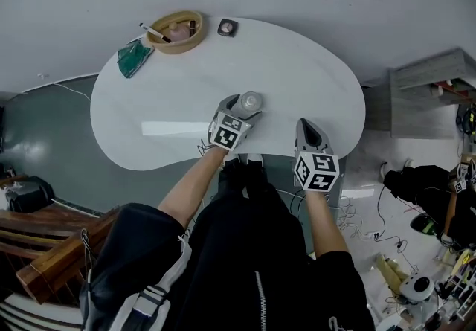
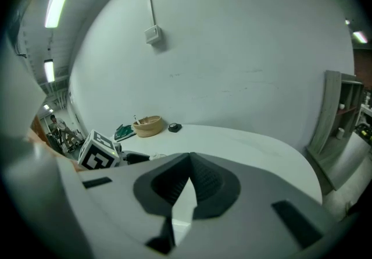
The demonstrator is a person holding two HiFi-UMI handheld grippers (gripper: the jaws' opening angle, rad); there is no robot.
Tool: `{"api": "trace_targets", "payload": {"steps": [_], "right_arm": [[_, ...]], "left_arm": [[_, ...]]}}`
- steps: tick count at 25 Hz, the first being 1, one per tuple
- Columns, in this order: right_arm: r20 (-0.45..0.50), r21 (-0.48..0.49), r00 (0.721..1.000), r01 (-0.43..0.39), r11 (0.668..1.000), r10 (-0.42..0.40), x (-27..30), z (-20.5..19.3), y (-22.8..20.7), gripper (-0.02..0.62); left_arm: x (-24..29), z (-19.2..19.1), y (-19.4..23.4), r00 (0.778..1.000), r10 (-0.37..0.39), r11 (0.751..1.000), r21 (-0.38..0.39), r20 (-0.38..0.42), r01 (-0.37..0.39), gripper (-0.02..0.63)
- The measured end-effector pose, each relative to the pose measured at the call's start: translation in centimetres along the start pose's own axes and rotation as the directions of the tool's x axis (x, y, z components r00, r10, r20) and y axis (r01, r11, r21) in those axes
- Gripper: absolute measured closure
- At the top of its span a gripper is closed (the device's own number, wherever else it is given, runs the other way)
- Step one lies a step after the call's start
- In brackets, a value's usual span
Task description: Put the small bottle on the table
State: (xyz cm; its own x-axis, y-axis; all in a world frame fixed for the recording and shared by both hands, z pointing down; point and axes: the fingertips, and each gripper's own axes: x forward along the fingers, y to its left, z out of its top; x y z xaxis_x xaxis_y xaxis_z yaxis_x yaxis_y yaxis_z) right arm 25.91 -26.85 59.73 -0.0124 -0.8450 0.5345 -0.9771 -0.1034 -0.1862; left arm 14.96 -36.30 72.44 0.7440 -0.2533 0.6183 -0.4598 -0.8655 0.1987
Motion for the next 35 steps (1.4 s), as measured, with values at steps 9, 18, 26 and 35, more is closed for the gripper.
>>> {"api": "trace_targets", "payload": {"steps": [9, 18, 26, 35], "right_arm": [[0.064, -0.064, 0.994, -0.082, 0.995, 0.087, 0.7, 4.0, 2.8, 0.592], [0.164, -0.11, 0.975, -0.129, 0.985, 0.147, 0.2, 9.2, 5.0, 0.592], [0.204, -0.159, 0.963, -0.146, 0.976, 0.177, 0.1, 10.6, 6.7, 0.594], [0.226, -0.193, 0.955, -0.15, 0.97, 0.193, -0.3, 11.2, 7.1, 0.594]], "left_arm": [[-7.6, 3.1, 1.7, 0.988, 0.072, 0.997, -0.009, 0.136, -0.071, 0.375], [-14.8, 7.9, 4.3, 0.952, 0.156, 0.984, 0.041, 0.263, -0.172, 0.512], [-19.7, 11.8, 5.4, 0.906, 0.203, 0.968, 0.066, 0.371, -0.244, 0.603], [-21.2, 12.3, 5.2, 0.887, 0.219, 0.964, 0.049, 0.407, -0.26, 0.603]]}}
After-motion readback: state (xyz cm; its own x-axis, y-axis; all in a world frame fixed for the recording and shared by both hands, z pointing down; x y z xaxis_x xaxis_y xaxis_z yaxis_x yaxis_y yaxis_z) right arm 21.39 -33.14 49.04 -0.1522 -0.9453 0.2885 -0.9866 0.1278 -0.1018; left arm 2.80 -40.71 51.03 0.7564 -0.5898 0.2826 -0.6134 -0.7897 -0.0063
